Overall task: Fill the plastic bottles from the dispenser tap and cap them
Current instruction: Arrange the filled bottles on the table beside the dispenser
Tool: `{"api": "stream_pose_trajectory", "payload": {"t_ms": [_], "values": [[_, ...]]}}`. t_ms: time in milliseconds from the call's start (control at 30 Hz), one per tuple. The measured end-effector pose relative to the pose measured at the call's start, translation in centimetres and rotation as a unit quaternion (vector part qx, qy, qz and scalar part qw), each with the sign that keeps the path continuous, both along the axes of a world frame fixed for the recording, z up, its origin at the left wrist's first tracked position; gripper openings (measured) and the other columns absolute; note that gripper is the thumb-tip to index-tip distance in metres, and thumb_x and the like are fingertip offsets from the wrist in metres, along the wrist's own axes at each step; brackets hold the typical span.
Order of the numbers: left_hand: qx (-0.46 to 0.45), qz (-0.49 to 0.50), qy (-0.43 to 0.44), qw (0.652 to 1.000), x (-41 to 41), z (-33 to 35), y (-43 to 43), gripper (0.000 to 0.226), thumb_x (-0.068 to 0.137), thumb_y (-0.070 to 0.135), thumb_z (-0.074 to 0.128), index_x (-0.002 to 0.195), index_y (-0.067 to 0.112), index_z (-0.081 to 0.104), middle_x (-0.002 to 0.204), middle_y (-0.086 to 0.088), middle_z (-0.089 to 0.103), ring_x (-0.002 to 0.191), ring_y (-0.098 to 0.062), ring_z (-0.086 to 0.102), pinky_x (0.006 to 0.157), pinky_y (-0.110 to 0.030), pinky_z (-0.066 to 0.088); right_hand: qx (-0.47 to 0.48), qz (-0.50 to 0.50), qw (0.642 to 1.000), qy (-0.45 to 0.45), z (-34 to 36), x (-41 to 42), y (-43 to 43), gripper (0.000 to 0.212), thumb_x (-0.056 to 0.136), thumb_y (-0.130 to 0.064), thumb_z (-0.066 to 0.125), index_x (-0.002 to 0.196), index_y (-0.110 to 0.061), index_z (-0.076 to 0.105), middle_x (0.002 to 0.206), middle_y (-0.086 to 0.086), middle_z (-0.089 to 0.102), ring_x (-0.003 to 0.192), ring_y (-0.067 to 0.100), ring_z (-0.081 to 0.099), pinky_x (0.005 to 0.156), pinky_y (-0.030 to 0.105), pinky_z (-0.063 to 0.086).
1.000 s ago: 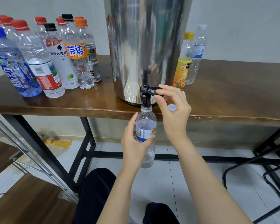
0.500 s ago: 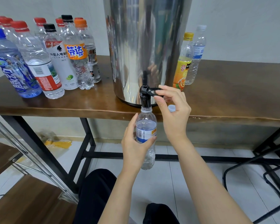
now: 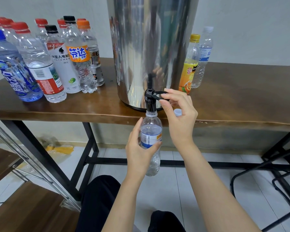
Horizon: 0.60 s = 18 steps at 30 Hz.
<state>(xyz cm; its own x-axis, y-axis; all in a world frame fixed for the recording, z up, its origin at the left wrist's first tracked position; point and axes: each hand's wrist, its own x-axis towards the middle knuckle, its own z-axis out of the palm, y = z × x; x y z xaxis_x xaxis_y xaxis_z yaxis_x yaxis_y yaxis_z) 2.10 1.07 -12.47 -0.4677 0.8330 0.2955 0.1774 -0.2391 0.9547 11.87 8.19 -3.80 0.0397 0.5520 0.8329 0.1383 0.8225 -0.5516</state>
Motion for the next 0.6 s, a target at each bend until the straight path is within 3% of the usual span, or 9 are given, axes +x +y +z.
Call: {"api": "stream_pose_trajectory", "payload": {"t_ms": [600], "values": [[0.000, 0.000, 0.001, 1.000, -0.11, -0.05, 0.00, 0.092, 0.070, 0.014, 0.089, 0.146, 0.037, 0.042, 0.143, 0.008, 0.054, 0.133, -0.015, 0.051, 0.105, -0.046, 0.049, -0.011, 0.005, 1.000, 0.003, -0.03, -0.01, -0.06, 0.011, 0.091, -0.023, 0.067, 0.099, -0.018, 0.072, 0.110, -0.006, 0.067, 0.105, 0.014, 0.060, 0.082, 0.043, 0.054]]}}
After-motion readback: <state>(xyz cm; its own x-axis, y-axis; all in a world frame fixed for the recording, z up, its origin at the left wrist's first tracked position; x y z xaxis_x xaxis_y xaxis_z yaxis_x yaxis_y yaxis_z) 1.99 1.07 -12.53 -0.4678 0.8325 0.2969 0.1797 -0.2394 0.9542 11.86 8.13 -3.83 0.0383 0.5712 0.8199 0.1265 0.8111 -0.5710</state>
